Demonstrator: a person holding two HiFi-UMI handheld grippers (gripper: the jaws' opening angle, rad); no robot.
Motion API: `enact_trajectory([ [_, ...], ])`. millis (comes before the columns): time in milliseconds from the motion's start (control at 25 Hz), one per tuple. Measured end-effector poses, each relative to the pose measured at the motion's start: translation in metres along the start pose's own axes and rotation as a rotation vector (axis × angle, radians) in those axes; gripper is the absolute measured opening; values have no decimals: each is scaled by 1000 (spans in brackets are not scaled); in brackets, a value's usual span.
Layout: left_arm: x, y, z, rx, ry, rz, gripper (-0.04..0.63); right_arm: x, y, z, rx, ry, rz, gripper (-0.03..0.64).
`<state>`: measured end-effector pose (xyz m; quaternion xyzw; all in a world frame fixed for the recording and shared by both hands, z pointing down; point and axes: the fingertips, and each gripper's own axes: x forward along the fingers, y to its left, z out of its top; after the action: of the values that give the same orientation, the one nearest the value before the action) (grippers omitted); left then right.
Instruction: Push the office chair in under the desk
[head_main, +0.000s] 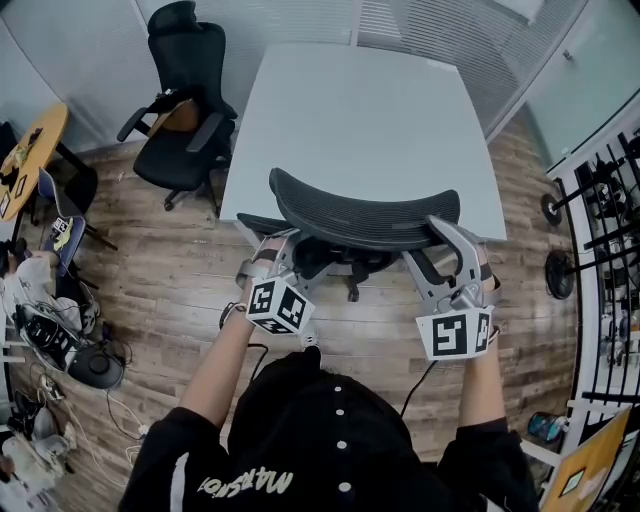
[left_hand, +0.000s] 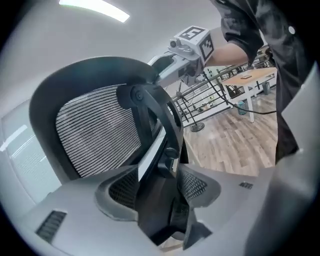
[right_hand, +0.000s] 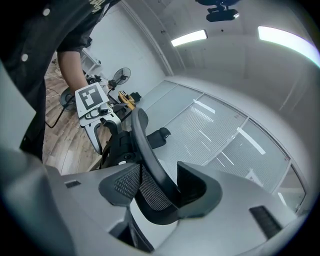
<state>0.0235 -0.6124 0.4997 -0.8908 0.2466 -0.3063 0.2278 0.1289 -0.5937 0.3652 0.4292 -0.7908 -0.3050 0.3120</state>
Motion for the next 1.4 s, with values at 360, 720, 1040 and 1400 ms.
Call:
enact_trajectory([
  [360,-40,1,7,-131,-55,70,115,-26,0,8,126,-32,-100,162],
  [720,-85,14,22,-272,-147,200,35,-49,-6,16,461,-167,-164,55],
  [1040,-125,27,43,-299,-207,305,21,-66,13,11,652,-176,-112,40],
  [1400,-163,42,39,-438,-241,404,21,-88,13,-10,727,-137,-164,40],
])
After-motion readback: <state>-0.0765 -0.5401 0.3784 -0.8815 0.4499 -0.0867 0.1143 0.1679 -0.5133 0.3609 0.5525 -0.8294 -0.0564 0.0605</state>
